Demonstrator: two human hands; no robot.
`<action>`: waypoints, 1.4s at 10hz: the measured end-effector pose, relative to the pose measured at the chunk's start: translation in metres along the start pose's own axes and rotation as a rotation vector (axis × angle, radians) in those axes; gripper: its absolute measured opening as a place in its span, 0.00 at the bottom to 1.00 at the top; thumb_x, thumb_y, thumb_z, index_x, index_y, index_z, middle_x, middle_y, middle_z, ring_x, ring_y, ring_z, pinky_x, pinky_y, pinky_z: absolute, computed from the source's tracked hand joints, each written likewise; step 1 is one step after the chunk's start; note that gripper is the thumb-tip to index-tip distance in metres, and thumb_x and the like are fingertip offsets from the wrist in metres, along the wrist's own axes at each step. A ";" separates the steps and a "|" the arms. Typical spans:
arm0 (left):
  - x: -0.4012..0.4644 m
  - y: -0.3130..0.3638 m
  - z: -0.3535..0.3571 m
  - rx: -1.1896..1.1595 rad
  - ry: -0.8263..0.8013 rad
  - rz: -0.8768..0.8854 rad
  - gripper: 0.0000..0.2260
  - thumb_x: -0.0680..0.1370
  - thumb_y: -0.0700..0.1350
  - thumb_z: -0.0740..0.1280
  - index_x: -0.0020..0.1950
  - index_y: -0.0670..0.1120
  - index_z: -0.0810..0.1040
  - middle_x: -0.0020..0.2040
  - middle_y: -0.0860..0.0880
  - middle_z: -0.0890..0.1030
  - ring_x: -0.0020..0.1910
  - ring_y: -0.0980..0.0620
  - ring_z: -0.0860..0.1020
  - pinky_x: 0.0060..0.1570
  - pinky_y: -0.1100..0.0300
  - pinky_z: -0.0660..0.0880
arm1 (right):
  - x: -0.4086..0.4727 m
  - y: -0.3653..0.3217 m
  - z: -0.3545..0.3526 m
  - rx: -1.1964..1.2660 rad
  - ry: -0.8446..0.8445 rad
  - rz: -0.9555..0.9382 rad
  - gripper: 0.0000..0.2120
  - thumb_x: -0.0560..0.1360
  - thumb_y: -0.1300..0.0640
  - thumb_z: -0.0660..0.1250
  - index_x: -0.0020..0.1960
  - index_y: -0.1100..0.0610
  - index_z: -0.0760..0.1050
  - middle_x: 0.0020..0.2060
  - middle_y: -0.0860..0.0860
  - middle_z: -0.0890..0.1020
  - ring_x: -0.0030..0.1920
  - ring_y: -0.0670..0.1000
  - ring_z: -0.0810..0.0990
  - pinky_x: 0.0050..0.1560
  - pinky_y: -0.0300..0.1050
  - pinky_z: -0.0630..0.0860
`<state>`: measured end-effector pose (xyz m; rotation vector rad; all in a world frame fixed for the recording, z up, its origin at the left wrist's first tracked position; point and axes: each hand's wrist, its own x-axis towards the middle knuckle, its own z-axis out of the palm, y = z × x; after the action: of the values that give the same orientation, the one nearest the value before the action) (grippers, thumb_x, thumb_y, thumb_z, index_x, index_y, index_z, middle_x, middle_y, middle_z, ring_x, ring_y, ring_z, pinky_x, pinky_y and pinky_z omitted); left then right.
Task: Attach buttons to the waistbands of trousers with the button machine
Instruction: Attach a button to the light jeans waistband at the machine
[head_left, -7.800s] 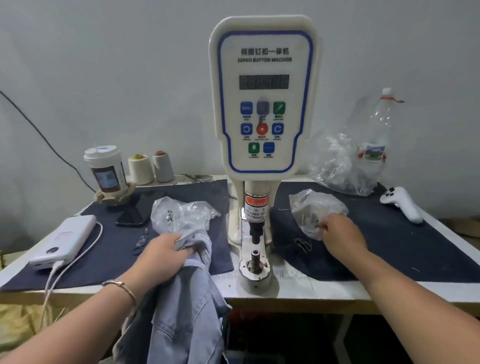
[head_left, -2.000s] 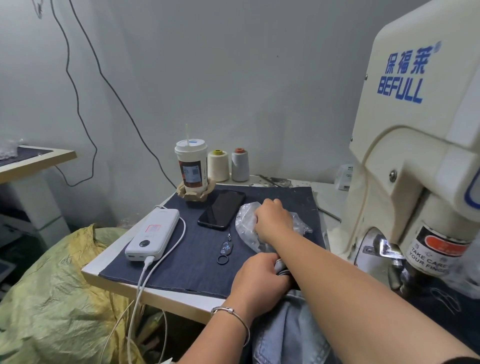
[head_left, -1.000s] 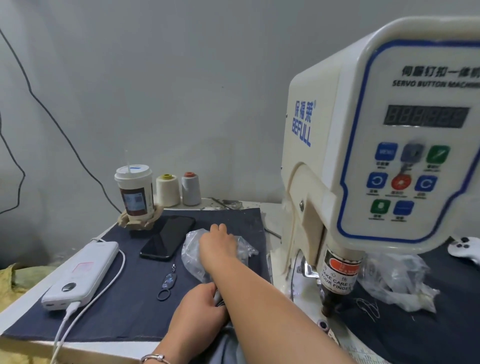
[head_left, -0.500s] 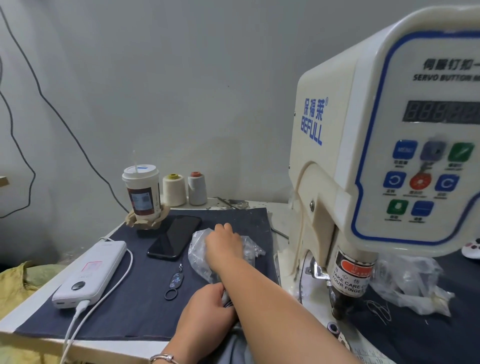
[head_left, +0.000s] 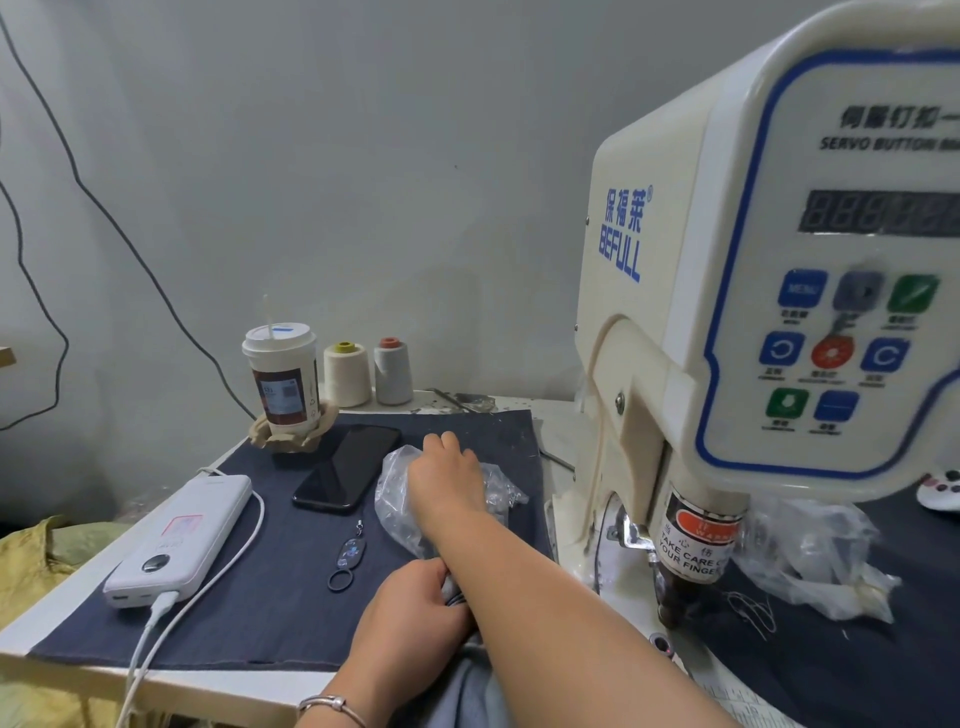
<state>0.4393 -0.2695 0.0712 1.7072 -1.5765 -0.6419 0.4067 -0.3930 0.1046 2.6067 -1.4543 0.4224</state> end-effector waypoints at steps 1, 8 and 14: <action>-0.001 0.001 0.000 -0.018 0.009 -0.010 0.11 0.62 0.54 0.62 0.31 0.47 0.67 0.26 0.52 0.71 0.31 0.53 0.63 0.34 0.56 0.64 | -0.002 0.000 -0.003 -0.014 0.016 -0.014 0.12 0.70 0.70 0.65 0.53 0.63 0.77 0.58 0.56 0.70 0.60 0.58 0.65 0.52 0.49 0.64; -0.001 0.003 -0.004 0.021 0.025 -0.061 0.07 0.67 0.48 0.64 0.34 0.44 0.75 0.32 0.47 0.79 0.33 0.51 0.67 0.35 0.56 0.67 | -0.059 -0.013 -0.056 0.186 0.250 0.083 0.12 0.76 0.69 0.54 0.58 0.62 0.66 0.55 0.60 0.76 0.55 0.61 0.72 0.46 0.48 0.61; -0.007 0.008 -0.006 0.047 0.010 0.018 0.10 0.65 0.55 0.68 0.31 0.50 0.77 0.28 0.52 0.76 0.29 0.59 0.68 0.35 0.56 0.68 | -0.282 0.021 -0.142 0.363 0.601 -0.149 0.04 0.69 0.61 0.69 0.36 0.56 0.78 0.34 0.48 0.76 0.36 0.49 0.75 0.35 0.39 0.72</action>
<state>0.4377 -0.2611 0.0805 1.7262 -1.6100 -0.5911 0.2234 -0.1403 0.1543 2.4647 -1.0440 1.4111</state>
